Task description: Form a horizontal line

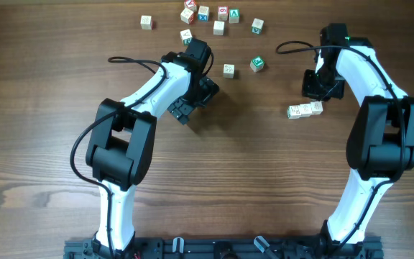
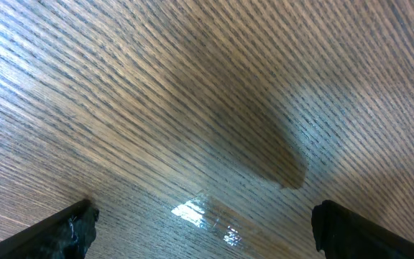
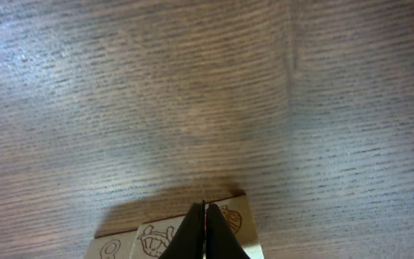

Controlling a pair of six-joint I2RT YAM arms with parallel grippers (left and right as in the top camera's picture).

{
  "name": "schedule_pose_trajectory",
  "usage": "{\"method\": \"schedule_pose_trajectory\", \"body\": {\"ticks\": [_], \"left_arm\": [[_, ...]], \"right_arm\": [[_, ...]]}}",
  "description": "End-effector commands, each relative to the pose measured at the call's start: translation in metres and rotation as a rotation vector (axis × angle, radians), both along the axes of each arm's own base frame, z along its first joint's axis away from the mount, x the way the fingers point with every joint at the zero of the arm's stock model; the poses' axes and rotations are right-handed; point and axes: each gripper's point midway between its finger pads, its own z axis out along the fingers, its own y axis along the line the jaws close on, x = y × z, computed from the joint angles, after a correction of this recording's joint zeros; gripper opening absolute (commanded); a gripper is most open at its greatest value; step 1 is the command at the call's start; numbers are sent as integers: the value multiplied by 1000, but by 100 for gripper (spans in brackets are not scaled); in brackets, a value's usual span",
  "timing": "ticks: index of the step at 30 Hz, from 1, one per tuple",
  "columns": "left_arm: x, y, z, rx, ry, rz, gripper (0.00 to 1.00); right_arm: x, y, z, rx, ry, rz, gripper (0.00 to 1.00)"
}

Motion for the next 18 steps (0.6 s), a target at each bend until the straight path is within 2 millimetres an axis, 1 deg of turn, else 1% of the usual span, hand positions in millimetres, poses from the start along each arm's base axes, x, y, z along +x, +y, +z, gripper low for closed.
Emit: {"method": "schedule_pose_trajectory", "body": {"ticks": [1, 12, 18], "left_arm": [[-3, 3, -5, 15, 2, 1, 100], [-3, 3, -5, 16, 2, 1, 100], [-3, 3, -5, 15, 2, 1, 100]], "right_arm": [[-6, -2, -7, -16, 29, -12, 4], [-4, -2, -7, -16, 22, -12, 5], [13, -3, -7, -19, -47, -13, 5]]}}
